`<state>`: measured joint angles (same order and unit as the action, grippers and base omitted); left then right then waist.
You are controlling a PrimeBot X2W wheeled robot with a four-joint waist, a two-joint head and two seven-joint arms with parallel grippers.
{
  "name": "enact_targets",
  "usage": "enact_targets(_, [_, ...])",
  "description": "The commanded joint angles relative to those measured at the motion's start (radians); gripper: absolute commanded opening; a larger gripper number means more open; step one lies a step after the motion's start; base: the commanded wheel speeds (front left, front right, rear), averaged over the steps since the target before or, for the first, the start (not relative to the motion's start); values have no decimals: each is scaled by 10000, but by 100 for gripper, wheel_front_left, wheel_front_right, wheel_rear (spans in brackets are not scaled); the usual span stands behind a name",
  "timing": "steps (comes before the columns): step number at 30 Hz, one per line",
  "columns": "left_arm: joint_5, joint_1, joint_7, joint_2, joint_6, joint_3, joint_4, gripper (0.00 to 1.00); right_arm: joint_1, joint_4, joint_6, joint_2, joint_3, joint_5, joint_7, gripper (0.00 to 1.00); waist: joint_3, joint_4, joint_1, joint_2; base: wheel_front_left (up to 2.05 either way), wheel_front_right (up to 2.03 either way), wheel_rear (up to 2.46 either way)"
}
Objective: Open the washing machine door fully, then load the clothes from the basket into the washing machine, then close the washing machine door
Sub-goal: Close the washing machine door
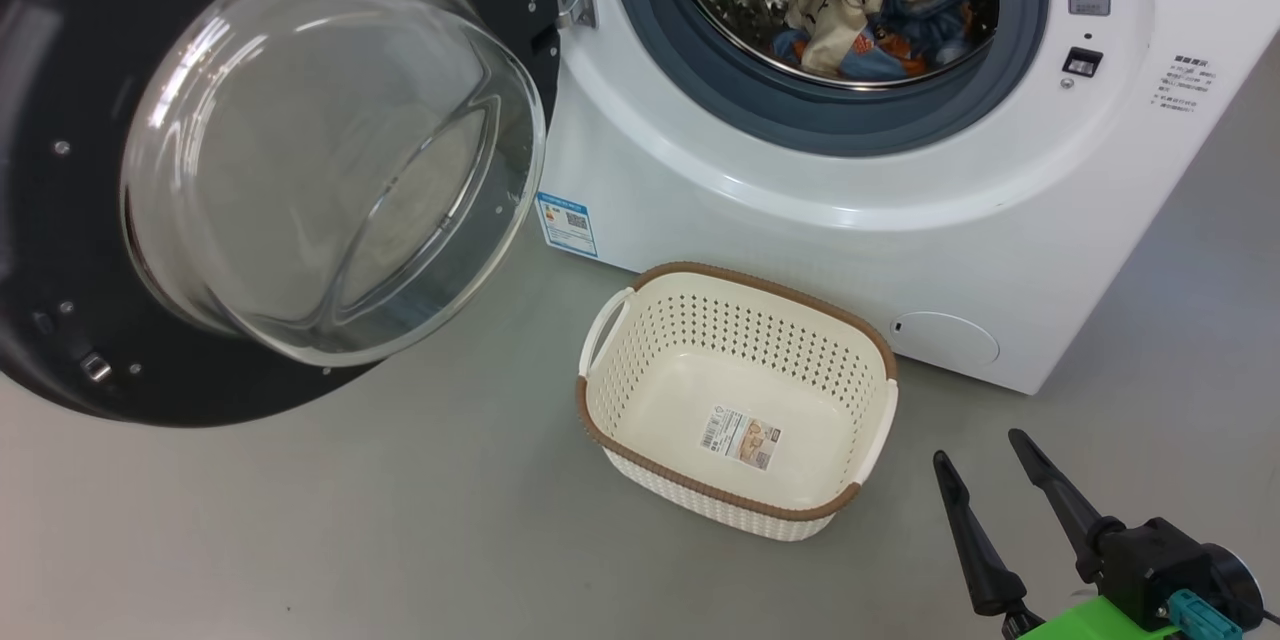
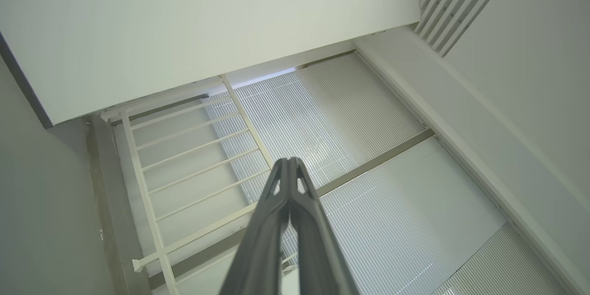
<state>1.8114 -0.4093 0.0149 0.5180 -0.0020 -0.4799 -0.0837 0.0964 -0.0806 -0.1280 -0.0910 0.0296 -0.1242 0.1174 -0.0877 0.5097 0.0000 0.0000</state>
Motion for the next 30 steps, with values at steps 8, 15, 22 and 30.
enact_targets(8, [653, -1508, 912, 1377, 389, -227, -2581, 0, -448, -532, -27, -291, 264, 76, -159, 100, -362, -170, 0, 0, 0, 0, 0])
enact_targets(15, [555, -1678, 1420, 1701, 636, 109, -4158, 0, -568, -751, -27, -463, 282, 75, -331, 100, -692, -365, 0, 0, 0, 0, 0])
enact_targets(22, [337, -1705, 2207, 1758, 686, 780, -4880, 0, -707, -928, -27, -678, 326, 64, -484, 100, -1094, -594, 0, 0, 0, 0, 0])
enact_targets(30, [256, -1720, 2807, 1794, 562, 1118, -5200, 0, -857, -1150, -27, -802, 222, 91, -609, 100, -1563, -896, 0, 0, 0, 0, 0])
